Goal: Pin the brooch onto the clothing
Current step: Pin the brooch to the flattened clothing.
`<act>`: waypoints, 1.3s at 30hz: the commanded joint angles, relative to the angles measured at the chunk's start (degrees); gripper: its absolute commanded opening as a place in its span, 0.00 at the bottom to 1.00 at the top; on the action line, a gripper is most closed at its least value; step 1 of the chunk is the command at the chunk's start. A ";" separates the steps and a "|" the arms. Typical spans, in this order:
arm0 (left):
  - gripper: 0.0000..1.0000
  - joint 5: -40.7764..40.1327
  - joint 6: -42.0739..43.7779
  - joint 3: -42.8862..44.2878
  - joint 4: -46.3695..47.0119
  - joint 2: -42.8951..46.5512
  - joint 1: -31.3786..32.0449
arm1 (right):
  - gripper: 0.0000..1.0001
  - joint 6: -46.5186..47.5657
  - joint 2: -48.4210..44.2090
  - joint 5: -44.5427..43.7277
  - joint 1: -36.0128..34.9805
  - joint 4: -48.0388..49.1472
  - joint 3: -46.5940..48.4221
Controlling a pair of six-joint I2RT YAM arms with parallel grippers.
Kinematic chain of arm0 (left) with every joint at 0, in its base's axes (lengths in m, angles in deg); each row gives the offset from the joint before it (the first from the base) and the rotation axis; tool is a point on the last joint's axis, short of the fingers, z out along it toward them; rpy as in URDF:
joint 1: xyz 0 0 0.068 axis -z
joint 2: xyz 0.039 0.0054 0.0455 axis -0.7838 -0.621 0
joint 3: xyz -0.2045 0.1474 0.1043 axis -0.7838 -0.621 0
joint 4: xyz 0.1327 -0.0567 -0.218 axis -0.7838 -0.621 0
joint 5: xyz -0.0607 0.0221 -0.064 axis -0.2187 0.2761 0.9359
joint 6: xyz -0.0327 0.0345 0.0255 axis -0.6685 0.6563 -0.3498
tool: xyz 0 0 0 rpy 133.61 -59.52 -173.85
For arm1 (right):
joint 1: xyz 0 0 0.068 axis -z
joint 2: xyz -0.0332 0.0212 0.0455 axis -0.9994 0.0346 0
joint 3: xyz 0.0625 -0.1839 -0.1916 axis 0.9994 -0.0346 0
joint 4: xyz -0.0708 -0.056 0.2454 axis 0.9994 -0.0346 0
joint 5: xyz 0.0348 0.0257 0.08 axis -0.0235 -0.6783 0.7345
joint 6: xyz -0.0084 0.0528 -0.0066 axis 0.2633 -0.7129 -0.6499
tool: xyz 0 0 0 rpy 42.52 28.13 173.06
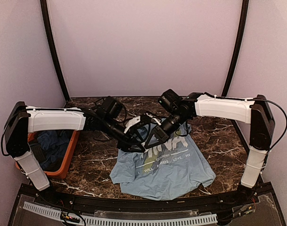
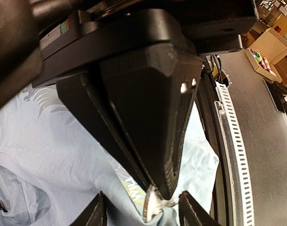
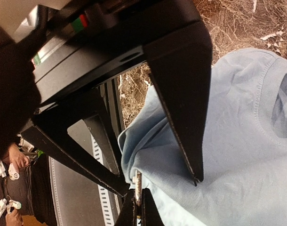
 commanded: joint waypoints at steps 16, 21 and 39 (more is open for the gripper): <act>0.59 5.03 0.81 0.04 -0.87 1.56 -3.30 | 0.00 0.33 -2.85 2.84 -0.28 1.30 -0.66; 0.51 5.56 0.13 0.69 -0.97 0.00 -3.27 | 0.00 0.16 -2.68 2.83 -0.31 1.31 -0.53; 0.71 6.96 0.86 -0.01 -0.94 1.32 -3.27 | 0.00 0.15 -2.59 2.23 -0.28 1.48 -0.88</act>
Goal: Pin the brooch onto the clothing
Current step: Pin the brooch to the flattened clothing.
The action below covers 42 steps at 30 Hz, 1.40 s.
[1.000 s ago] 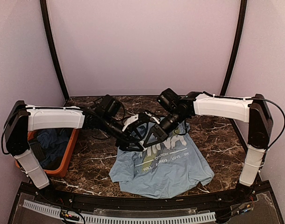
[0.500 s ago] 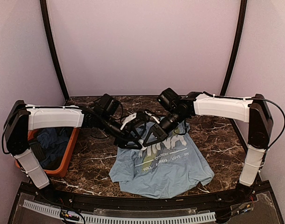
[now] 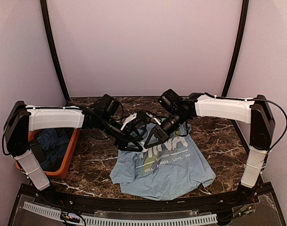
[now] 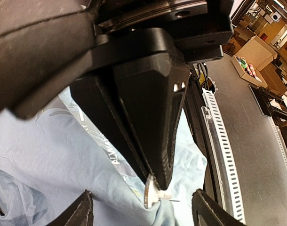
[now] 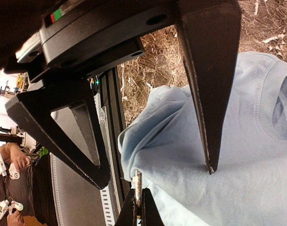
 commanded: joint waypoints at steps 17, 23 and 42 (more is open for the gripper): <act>0.99 3.11 -1.24 -1.16 1.45 2.50 -1.55 | 0.00 0.39 -2.46 1.07 -0.46 0.34 0.07; 0.91 -1.12 -0.55 0.41 -0.91 0.75 -1.55 | 0.00 0.22 -2.31 1.15 -0.39 0.18 0.35; 0.82 -2.13 -1.67 0.96 -0.15 -0.61 -1.31 | 0.00 -0.22 -1.71 1.07 -0.73 0.23 1.01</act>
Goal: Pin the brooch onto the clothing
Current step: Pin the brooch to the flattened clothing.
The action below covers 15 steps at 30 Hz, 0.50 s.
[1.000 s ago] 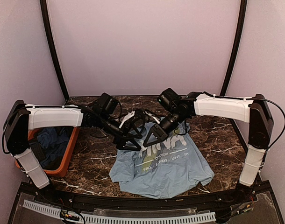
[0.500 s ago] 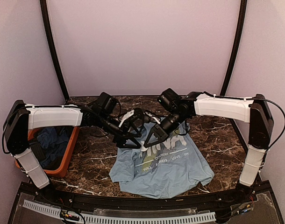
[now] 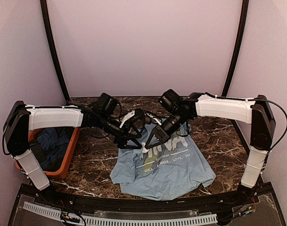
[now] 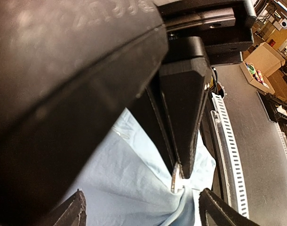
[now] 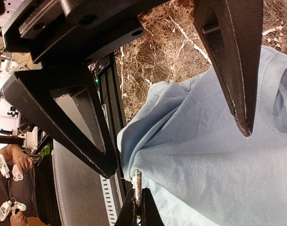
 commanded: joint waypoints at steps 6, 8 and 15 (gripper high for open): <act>0.82 -1.29 -0.25 1.49 -1.92 -1.27 0.64 | 0.00 0.66 -1.04 1.50 -0.90 1.48 1.25; 0.84 -1.71 0.01 1.56 -2.24 -1.40 0.82 | 0.00 0.70 -0.98 1.55 -0.98 1.46 1.33; 0.83 -2.22 0.08 1.70 -2.32 -1.83 0.95 | 0.00 0.65 -1.03 1.50 -1.44 1.43 1.43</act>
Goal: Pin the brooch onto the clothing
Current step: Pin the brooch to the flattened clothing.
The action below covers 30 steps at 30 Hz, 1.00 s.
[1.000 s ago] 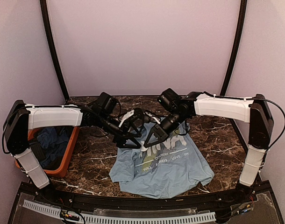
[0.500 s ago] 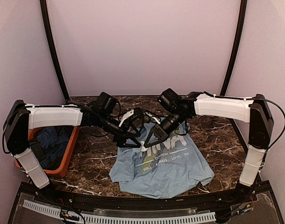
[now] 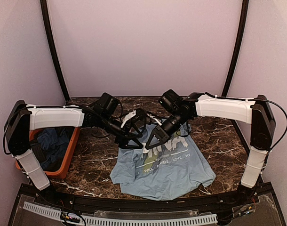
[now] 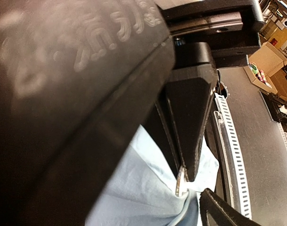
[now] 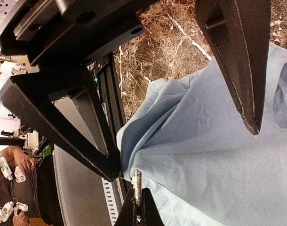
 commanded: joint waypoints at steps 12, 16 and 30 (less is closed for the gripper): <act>0.90 -0.86 0.20 0.98 -2.80 -1.43 0.80 | 0.00 1.91 -0.83 2.31 -2.15 1.89 2.21; 0.91 -1.13 -0.54 0.73 -2.03 -1.45 0.80 | 0.00 1.95 -1.09 2.47 -2.56 2.31 2.35; 0.88 1.22 -1.91 -0.42 0.35 -0.86 0.54 | 0.00 0.19 -3.66 3.68 -1.63 6.27 0.63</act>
